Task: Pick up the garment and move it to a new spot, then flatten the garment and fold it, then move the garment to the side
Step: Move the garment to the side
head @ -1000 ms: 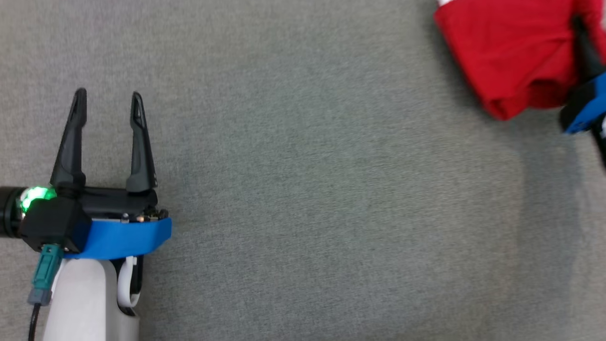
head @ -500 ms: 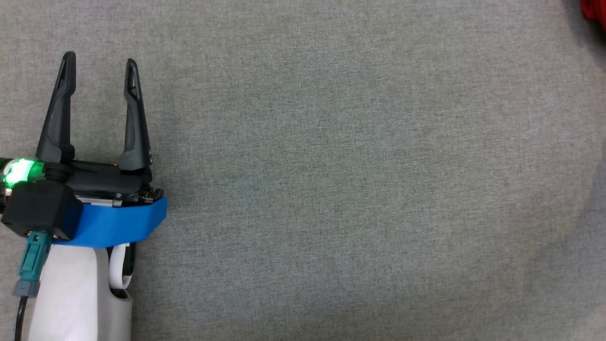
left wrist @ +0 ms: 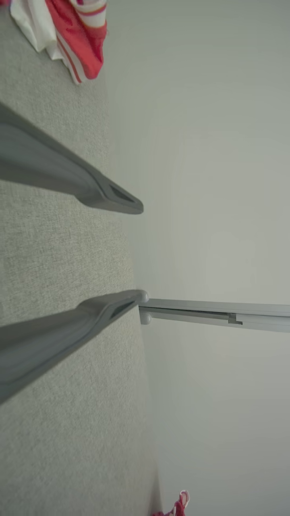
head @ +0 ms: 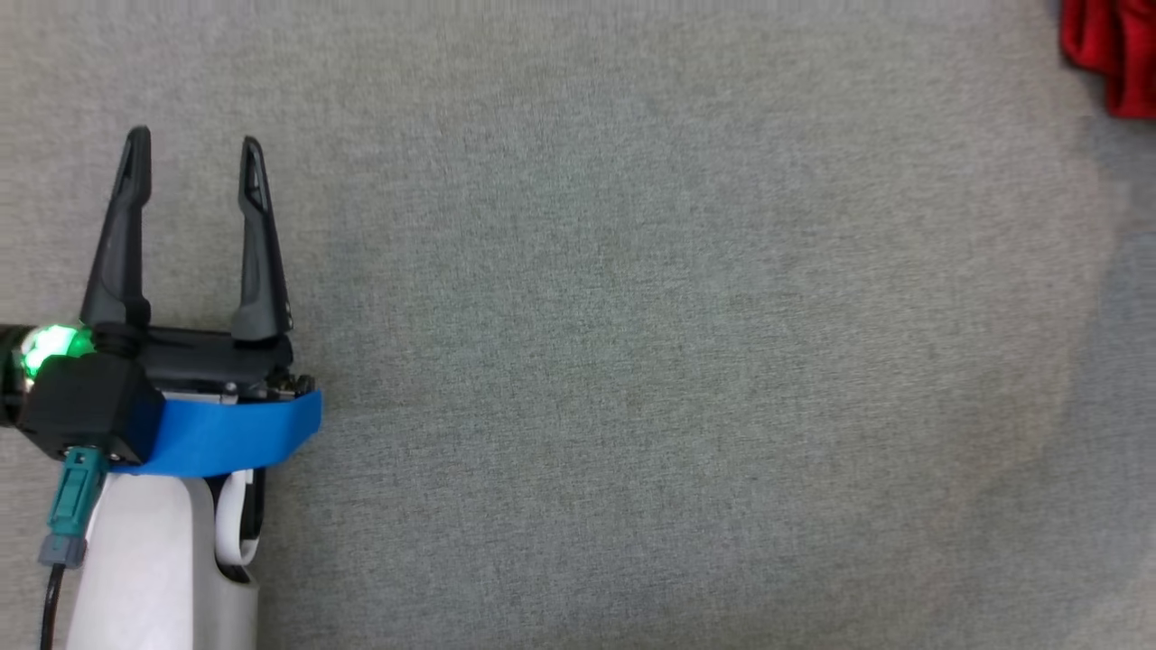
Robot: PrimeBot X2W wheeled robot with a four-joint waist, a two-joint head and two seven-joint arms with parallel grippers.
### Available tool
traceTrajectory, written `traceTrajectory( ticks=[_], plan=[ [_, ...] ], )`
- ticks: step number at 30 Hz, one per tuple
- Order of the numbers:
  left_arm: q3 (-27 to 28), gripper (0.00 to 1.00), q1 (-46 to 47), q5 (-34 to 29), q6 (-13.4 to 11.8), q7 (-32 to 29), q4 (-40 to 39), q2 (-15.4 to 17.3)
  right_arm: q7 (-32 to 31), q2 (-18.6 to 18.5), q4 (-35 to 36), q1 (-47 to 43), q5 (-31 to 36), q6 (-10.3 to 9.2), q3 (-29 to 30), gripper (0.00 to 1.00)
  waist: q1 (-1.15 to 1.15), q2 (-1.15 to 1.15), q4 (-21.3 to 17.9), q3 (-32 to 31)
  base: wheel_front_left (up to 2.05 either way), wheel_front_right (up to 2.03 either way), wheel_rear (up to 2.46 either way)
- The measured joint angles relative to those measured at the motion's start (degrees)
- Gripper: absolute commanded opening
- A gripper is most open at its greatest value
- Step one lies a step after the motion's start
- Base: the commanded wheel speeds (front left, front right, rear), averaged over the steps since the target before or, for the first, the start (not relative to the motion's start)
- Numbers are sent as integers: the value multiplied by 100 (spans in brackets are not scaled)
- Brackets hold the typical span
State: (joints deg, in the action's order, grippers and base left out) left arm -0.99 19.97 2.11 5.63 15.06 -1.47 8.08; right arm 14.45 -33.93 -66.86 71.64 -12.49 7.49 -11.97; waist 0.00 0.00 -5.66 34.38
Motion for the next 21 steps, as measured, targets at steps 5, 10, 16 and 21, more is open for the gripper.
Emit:
traceTrajectory(
  ticks=[5, 10, 16, 21],
  plan=[
    [80, 100, -280, 88, -31, 1, 178, -91, 53, 449, 878, -324, -4, 1, 126, 100, 0, 0, -13, -469, 0, 0, 0],
    [192, 100, -681, 166, -69, 1, 447, -177, 58, 1001, 1994, -1245, 107, 0, 121, 100, 1, 0, -11, -1021, 0, 0, 0],
    [257, 100, -1189, 235, -105, 0, 762, -293, 59, 1601, 2778, -2393, 188, 0, 30, 100, 2, 0, 29, -1715, 0, 0, 0],
    [312, 100, -1460, 246, -104, 0, 910, -346, 59, 1850, 3220, -3254, 12, 0, -46, 100, 2, 0, 97, -2221, 0, 0, 0]
  ],
)
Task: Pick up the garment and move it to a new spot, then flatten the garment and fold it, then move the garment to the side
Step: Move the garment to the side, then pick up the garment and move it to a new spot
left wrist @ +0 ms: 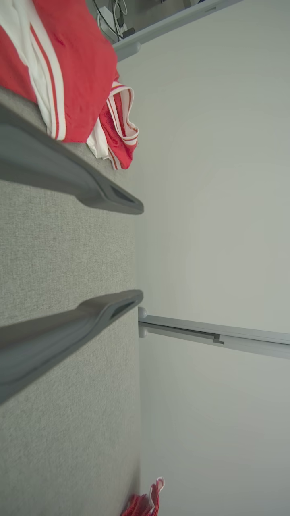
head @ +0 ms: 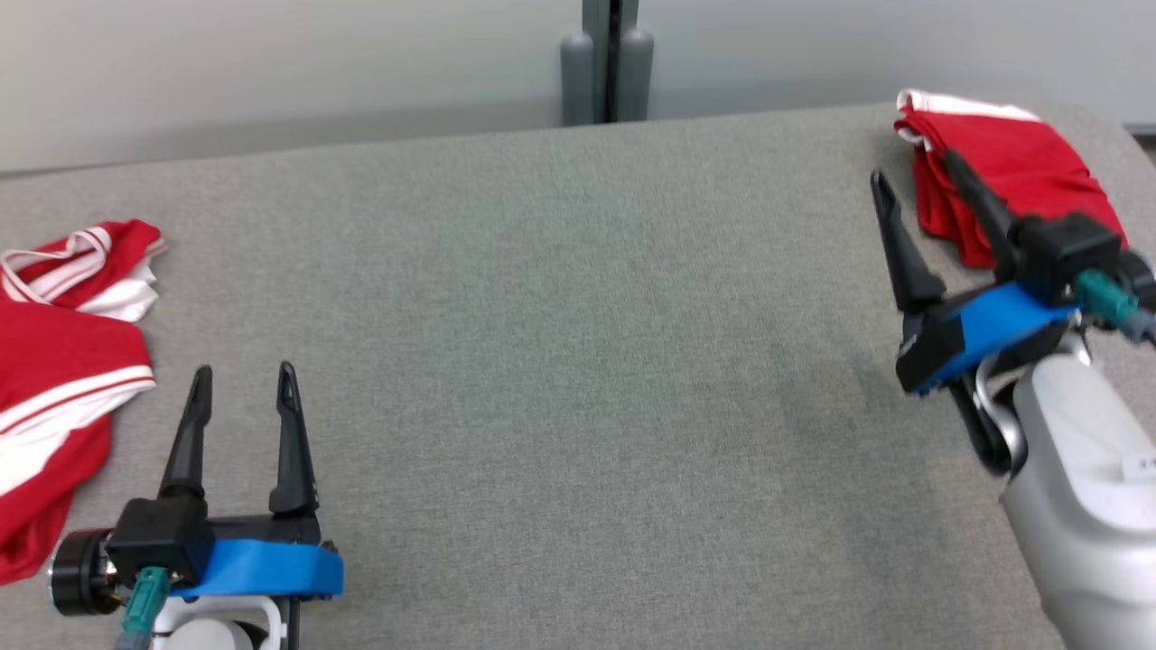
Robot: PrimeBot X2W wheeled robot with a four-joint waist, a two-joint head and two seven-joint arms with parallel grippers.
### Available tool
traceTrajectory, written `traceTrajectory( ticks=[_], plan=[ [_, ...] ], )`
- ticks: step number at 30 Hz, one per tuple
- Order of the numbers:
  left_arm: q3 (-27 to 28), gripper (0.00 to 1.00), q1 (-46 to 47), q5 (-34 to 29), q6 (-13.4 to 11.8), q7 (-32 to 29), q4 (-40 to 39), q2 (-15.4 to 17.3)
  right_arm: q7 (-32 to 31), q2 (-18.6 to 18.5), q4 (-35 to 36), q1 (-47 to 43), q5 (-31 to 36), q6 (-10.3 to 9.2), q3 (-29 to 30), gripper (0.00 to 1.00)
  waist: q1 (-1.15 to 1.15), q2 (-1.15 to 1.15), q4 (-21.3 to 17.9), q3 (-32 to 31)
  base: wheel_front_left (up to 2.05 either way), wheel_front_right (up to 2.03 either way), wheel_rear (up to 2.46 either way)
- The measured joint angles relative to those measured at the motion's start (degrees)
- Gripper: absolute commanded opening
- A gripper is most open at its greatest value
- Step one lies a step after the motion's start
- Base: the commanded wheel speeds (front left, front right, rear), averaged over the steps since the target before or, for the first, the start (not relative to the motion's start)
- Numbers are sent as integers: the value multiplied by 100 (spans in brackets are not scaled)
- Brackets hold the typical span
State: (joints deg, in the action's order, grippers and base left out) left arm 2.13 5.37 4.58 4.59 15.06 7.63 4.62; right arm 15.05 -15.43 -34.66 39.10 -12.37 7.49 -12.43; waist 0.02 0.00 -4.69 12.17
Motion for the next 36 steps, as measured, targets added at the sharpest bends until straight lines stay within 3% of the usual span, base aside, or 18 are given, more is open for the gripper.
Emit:
traceTrajectory(
  ticks=[13, 22, 27, 36],
  plan=[
    [55, 100, -517, 48, -20, 0, 226, -111, 0, 332, 1150, -2152, -272, 0, 625, 100, 0, 0, 196, -924, 0, 0, 0],
    [19, 100, -569, 45, -19, 0, 297, -138, 0, 834, 1963, -3257, 60, 0, 1147, 100, -1, 0, 294, -1037, 0, 0, 0],
    [19, 100, -553, 36, -52, 0, 300, -147, -94, 1166, 2439, -3645, 292, 0, 1257, 100, -2, 0, 357, -970, 0, 0, 0],
    [27, 100, -526, 32, -52, 0, 307, -156, -170, 1225, 2476, -3749, 367, 0, 1307, 100, -2, 0, 409, -965, 0, 0, 0]
  ],
)
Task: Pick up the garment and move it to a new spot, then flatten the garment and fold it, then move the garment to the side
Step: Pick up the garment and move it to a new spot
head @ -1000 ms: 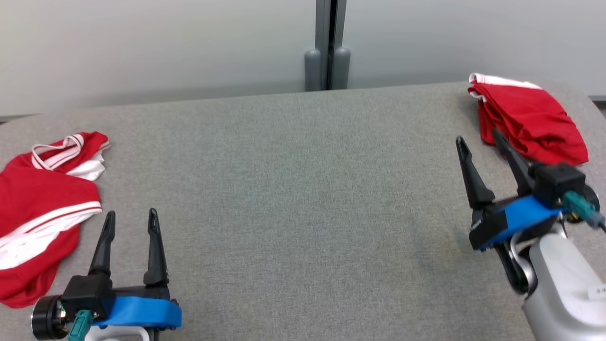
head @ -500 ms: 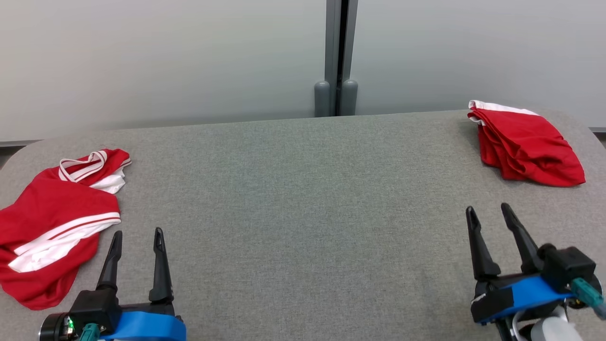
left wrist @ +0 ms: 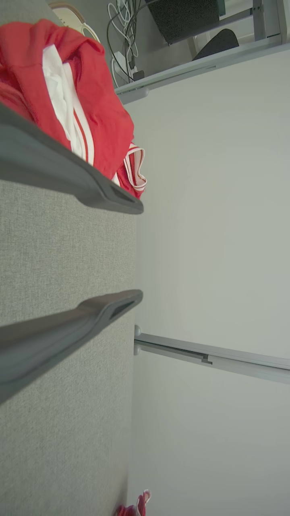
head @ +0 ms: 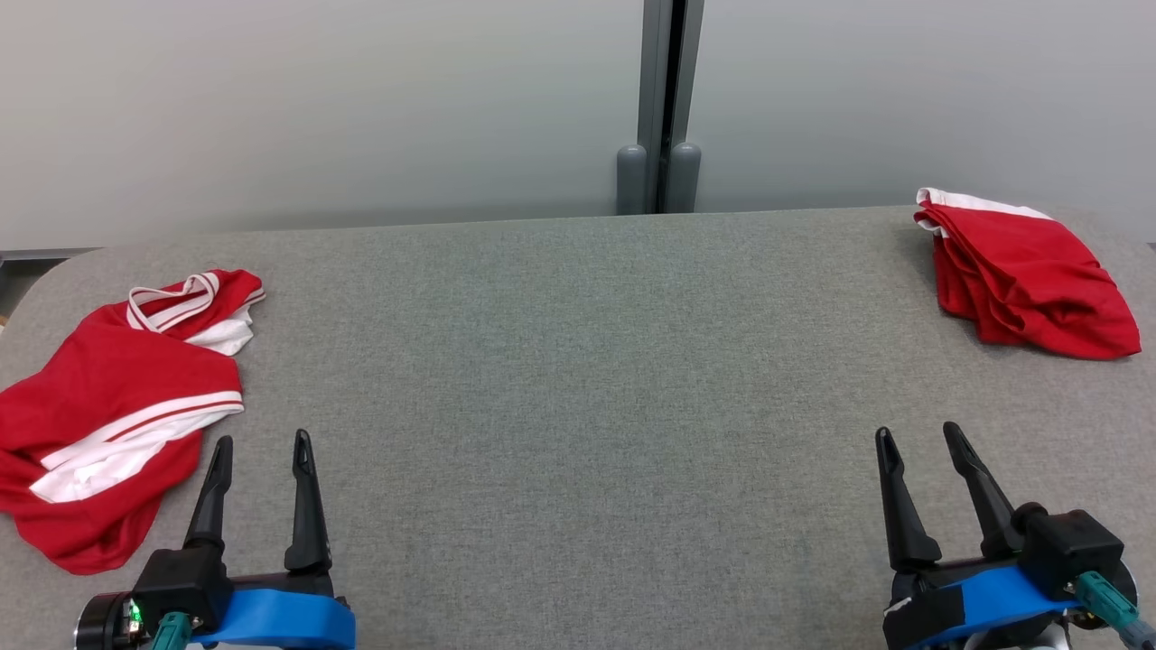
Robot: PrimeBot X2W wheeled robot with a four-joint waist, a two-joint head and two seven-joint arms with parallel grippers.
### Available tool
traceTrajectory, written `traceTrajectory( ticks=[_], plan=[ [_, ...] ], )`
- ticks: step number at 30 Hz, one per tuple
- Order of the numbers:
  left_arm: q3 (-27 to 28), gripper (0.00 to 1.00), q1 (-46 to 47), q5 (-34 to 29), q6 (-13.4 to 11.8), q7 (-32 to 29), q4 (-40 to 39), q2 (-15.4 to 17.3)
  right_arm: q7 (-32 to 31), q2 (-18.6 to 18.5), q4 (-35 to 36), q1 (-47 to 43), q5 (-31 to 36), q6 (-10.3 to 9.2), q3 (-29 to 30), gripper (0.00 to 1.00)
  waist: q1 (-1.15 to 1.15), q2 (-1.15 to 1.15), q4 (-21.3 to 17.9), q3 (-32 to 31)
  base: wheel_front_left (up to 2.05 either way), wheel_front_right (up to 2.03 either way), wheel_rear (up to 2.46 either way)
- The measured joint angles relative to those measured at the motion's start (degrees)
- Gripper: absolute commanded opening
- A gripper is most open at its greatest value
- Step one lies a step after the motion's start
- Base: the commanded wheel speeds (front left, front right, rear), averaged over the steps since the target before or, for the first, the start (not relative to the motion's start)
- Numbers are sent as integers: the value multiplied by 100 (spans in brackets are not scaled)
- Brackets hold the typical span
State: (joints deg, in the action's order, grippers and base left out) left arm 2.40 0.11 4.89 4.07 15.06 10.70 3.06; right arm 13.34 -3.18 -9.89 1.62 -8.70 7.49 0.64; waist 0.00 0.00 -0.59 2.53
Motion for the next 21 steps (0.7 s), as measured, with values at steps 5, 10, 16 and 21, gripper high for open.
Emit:
traceTrajectory(
  ticks=[5, 10, 16, 21],
  plan=[
    [1, 100, 9, -2, -8, 0, 0, -3, -14, 9, 2, 0, 8, 0, 5, 100, 0, 0, 37, 10, 0, 0, 0],
    [24, 100, 9, -7, -29, 0, -2, -5, -18, 13, -2, -13, 15, 0, 4, 100, 0, 0, 94, -1, 0, 0, 0],
    [132, 100, 74, 0, -68, 0, -24, -8, -49, 22, 3, -65, 21, 0, -51, 100, 0, 0, 279, 36, 0, 0, 0],
    [160, 100, 76, -42, -109, 0, -71, -9, -51, 23, 24, -63, 16, 0, -100, 100, 0, 0, 503, 96, 0, 0, 0]
  ],
)
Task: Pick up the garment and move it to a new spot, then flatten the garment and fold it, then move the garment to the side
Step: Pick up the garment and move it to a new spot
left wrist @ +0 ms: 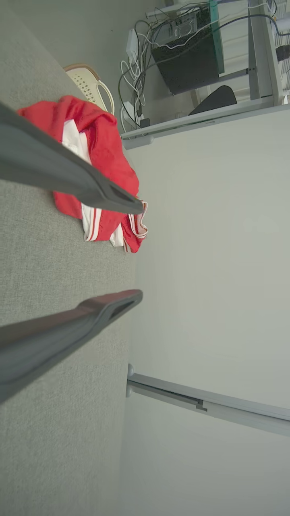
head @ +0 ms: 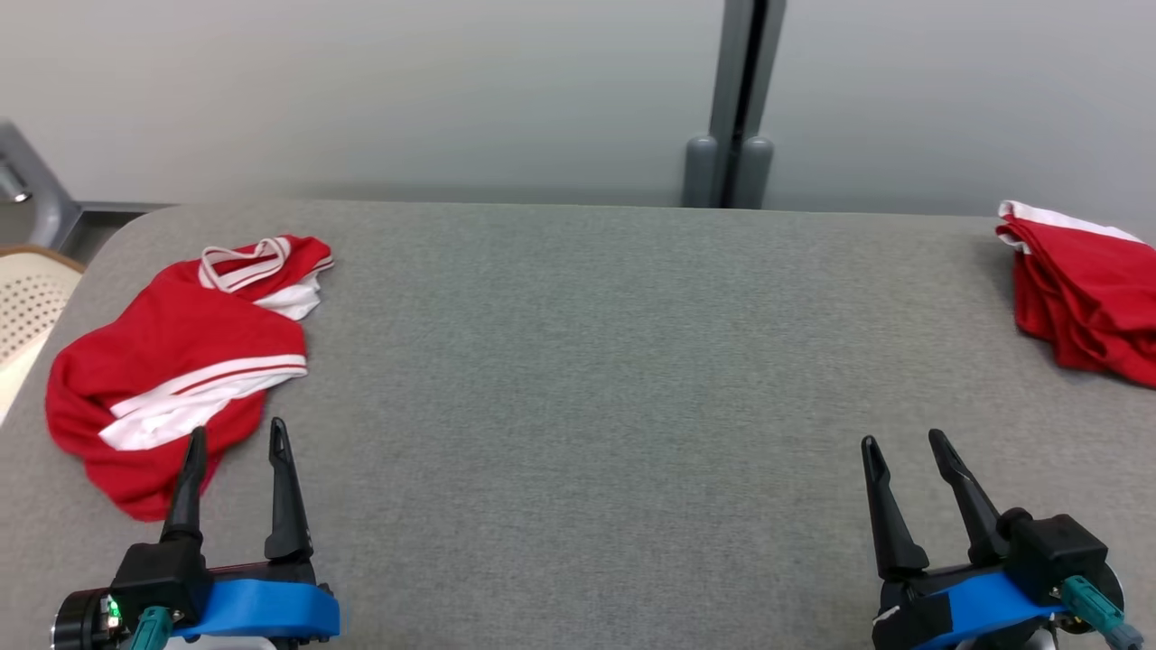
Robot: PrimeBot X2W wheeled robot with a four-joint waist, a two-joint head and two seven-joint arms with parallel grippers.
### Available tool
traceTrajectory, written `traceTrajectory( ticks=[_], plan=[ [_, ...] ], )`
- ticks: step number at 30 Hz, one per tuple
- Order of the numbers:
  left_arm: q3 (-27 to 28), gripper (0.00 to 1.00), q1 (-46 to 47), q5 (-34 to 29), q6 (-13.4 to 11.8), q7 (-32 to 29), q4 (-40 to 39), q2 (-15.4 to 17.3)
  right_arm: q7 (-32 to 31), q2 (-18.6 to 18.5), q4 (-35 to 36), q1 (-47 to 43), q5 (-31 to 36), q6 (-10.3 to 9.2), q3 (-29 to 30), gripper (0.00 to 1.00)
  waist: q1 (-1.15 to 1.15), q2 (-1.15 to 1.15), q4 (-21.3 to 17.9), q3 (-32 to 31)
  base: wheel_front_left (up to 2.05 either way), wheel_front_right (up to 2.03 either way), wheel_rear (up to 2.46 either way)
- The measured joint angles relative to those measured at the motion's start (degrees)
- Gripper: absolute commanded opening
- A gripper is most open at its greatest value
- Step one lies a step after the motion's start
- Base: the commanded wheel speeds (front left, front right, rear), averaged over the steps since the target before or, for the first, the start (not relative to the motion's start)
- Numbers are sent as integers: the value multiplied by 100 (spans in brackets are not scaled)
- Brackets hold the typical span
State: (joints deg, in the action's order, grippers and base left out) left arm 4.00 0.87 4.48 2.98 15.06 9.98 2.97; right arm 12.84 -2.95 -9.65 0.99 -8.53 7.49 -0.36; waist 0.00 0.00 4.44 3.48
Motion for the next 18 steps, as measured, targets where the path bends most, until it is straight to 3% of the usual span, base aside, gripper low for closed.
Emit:
traceTrajectory(
  ticks=[18],
  plan=[
    [198, 100, 49, 7, 0, 0, -93, 9, 11, 2, 16, 89, 38, 0, -186, 100, 0, 0, 1225, 241, 0, 0, 0]
  ],
)
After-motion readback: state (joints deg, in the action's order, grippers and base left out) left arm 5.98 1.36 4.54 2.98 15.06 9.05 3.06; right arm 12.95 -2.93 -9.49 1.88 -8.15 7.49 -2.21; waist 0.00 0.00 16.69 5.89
